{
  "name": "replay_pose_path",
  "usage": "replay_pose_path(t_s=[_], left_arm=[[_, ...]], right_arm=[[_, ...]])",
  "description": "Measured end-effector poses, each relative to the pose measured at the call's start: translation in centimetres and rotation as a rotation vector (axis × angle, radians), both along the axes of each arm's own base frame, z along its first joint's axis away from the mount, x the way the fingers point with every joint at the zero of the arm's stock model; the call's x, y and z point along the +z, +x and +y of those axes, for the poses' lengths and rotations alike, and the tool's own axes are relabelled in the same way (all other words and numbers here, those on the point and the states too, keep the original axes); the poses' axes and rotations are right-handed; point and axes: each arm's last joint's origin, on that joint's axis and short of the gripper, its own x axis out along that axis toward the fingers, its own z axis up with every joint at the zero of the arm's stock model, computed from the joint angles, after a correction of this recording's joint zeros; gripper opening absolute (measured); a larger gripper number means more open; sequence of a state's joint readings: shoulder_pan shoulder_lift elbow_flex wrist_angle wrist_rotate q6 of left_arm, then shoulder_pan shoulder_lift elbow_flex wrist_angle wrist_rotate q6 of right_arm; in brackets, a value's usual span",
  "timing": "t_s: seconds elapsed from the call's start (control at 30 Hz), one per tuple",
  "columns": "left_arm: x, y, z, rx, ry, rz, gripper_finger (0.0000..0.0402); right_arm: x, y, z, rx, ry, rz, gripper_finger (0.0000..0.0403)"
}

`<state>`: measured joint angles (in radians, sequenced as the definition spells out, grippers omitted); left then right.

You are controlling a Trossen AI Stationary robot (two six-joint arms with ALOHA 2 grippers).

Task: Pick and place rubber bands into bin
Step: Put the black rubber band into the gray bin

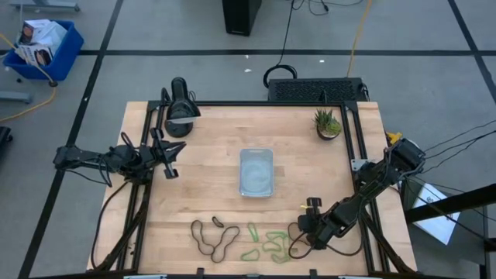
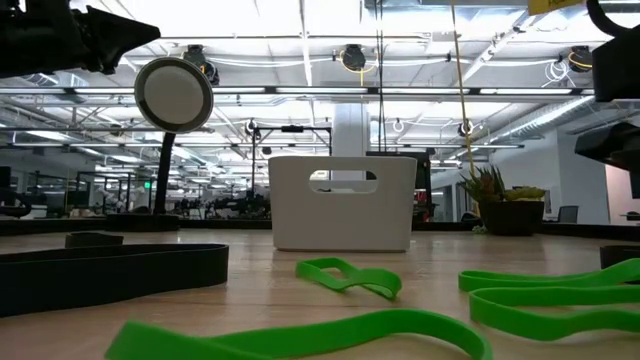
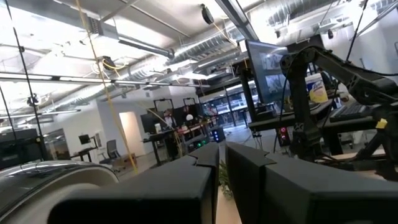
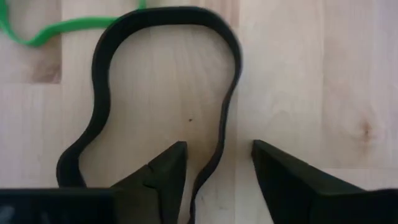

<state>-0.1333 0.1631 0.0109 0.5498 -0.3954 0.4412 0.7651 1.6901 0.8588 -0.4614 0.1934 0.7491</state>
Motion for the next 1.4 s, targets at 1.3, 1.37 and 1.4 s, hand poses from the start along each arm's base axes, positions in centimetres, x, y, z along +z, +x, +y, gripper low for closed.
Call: replay_pose_path(t_s=[1.3,1.37,1.4], left_arm=[[0.0,0.0,0.1,0.033,-0.013,0.003,0.0037],[0.0,0.0,0.1,0.046,-0.018,0.003,0.0037],[0.0,0.0,0.2,0.053,-0.021,0.004,0.0037]], right_arm=[[12.4,-4.9,-7.9,0.006,-0.145,-0.796,0.0001],[11.2,-5.3,-8.6,-0.011,-0.136,-0.854,0.0001],[10.6,-5.5,-8.9,-0.022,-0.131,-0.879,0.0001]])
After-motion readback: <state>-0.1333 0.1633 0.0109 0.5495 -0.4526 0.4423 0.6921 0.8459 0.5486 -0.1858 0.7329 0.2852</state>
